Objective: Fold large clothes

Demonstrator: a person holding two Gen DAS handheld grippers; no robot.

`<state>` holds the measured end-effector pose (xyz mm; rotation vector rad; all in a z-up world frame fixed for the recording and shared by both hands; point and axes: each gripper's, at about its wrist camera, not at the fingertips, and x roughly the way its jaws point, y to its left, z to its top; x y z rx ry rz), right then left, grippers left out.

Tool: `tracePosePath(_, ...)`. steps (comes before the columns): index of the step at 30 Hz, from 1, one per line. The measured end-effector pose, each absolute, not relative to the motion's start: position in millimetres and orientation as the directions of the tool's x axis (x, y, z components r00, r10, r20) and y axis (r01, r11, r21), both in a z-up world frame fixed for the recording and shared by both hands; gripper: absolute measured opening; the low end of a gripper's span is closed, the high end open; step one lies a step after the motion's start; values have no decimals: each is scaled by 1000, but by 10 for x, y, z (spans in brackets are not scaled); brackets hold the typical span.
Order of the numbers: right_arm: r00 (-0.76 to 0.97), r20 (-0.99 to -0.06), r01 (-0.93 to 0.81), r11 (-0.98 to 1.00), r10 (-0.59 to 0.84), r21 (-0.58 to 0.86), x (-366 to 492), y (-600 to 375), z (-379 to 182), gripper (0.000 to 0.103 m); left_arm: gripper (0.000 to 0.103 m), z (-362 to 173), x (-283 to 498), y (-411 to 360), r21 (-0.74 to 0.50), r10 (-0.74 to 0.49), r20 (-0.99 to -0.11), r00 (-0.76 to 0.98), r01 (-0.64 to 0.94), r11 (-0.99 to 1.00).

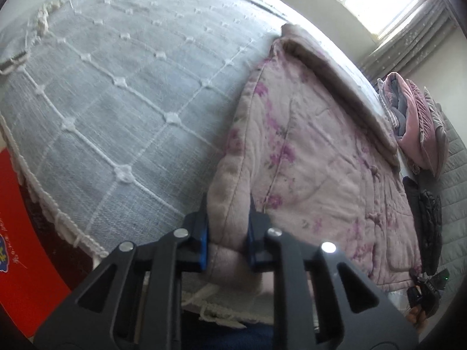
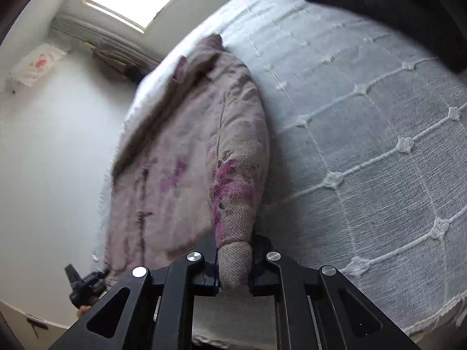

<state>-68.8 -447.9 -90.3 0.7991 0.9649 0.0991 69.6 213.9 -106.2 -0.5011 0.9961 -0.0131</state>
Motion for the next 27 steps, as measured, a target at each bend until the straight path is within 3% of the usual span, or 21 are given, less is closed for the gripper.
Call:
tracePosePath(6,685,-616,179,731,388,659,-938,-4359,-267,10,19,-369,401,2074,-413,-236,-721,651,-132,901)
tracePosePath(13,773,-526,81,766,356,638,-1383,-4233,498,10,18,353,-191,2225,-540,-361,-610,706,-36,841)
tracePosePath(19,872,-364,-47,796,327,603,-1988,-4254,1374,10,18,1084,-639,2381,-500,-317,-453,833,56,864)
tracePosePath(22,895,-320,-87,825,310,558,-2010,-4201,1601,10,16,992,-363,2483,-508,-280,-482,830,-4,862)
tracePosePath(23,892,-334,-80,834,304,546,-1941,-4204,1573,10,0,924,-218,2502,-519,-278,-496,823,-24,855)
tracePosePath(27,859,-391,-25,789,332,614,-1457,-4348,1195,10,0,806,328,2527,-501,-189,-512,838,-112,858)
